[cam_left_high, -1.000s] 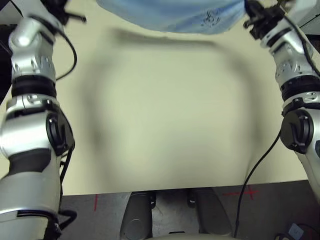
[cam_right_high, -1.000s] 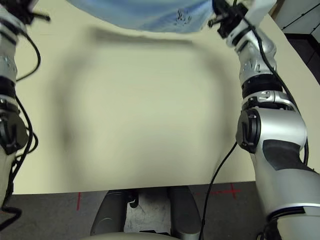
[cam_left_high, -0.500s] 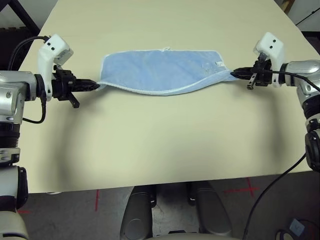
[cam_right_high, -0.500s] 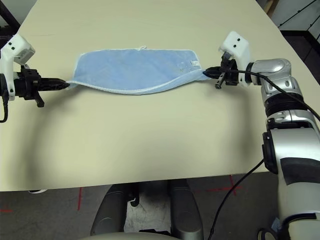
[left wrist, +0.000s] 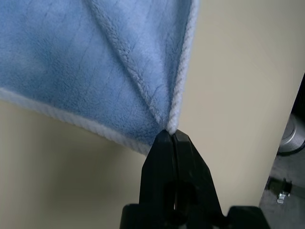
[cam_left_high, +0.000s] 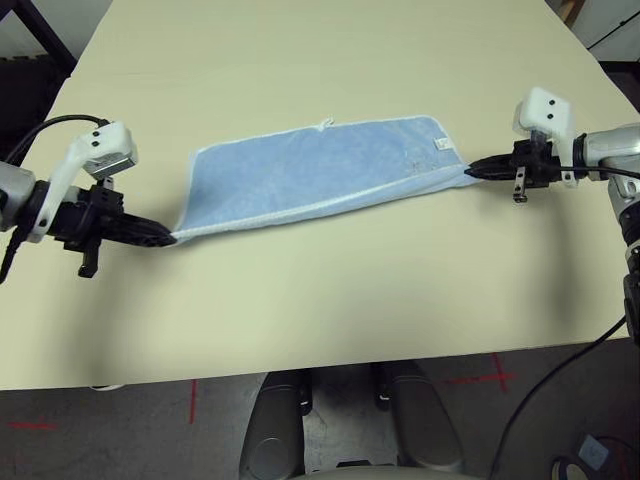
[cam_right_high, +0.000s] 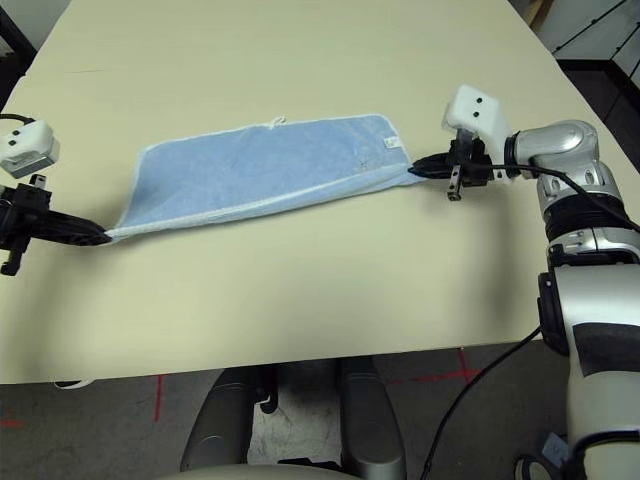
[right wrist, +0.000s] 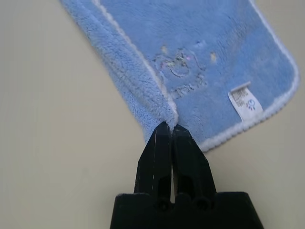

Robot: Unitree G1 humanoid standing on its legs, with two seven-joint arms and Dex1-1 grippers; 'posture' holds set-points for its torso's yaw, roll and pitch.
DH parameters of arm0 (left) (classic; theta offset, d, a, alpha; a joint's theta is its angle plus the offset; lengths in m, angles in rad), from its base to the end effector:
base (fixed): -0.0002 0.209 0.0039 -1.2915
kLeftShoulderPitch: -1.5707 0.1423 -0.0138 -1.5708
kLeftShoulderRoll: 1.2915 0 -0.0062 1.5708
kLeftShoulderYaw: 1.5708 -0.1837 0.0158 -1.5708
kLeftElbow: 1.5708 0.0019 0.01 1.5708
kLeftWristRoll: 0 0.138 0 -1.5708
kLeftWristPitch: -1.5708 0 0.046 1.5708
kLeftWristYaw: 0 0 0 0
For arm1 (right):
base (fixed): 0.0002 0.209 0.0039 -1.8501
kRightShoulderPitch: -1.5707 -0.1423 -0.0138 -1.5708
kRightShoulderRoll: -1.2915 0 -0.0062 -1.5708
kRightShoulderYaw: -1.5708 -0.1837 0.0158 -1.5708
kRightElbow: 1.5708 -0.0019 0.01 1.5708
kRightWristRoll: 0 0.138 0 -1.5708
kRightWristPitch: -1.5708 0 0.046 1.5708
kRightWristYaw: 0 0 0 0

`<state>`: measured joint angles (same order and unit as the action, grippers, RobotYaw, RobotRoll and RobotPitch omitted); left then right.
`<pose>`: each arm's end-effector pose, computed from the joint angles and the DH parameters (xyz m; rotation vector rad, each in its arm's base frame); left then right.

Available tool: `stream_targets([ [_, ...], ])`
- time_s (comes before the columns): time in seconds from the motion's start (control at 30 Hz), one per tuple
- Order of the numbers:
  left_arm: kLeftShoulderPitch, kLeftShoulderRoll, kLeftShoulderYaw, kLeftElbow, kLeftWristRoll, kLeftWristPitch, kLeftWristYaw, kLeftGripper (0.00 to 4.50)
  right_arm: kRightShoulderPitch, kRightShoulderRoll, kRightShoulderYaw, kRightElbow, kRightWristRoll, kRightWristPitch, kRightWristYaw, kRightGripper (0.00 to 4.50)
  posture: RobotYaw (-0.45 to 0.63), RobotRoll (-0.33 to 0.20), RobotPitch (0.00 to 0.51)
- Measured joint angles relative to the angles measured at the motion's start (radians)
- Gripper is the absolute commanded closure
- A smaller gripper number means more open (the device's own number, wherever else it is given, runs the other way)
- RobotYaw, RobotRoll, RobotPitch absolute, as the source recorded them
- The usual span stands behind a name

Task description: Fold the towel and set it aside.

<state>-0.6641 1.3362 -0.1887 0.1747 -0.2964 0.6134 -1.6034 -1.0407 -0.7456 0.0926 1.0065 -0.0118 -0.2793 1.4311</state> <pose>0.2464 0.3349 0.2837 0.5483 0.7950 -1.0224 0.3343 -0.2962 0.2315 -0.7451 0.1918 1.1021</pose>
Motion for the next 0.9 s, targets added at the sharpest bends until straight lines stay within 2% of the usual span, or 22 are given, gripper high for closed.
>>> stream_targets([
  [0.17,-0.043,-0.029,-0.047,0.051,0.054,-0.060,-0.002,4.49,0.046,-0.023,0.001,-0.090,0.038,-0.008,0.121,4.50,-0.03,0.000,0.245],
  [0.37,-0.081,-0.016,-0.113,0.071,0.026,-0.073,-0.002,4.49,0.119,-0.068,0.015,-0.173,0.037,-0.020,0.170,4.50,-0.04,0.000,0.243],
  [0.47,-0.103,0.013,-0.155,0.071,-0.005,-0.077,-0.002,4.49,0.132,-0.092,0.034,-0.184,0.032,-0.044,0.174,4.50,-0.04,0.000,0.243],
  [0.7,-0.115,0.172,-0.274,-0.003,-0.171,-0.095,-0.005,4.49,0.131,-0.104,0.059,-0.171,-0.008,-0.138,0.166,4.50,-0.03,0.000,0.241],
  [0.9,-0.115,0.191,-0.328,-0.010,-0.203,-0.126,-0.005,4.49,0.122,-0.103,0.066,-0.146,-0.011,-0.159,0.166,4.50,-0.03,0.000,0.236],
])
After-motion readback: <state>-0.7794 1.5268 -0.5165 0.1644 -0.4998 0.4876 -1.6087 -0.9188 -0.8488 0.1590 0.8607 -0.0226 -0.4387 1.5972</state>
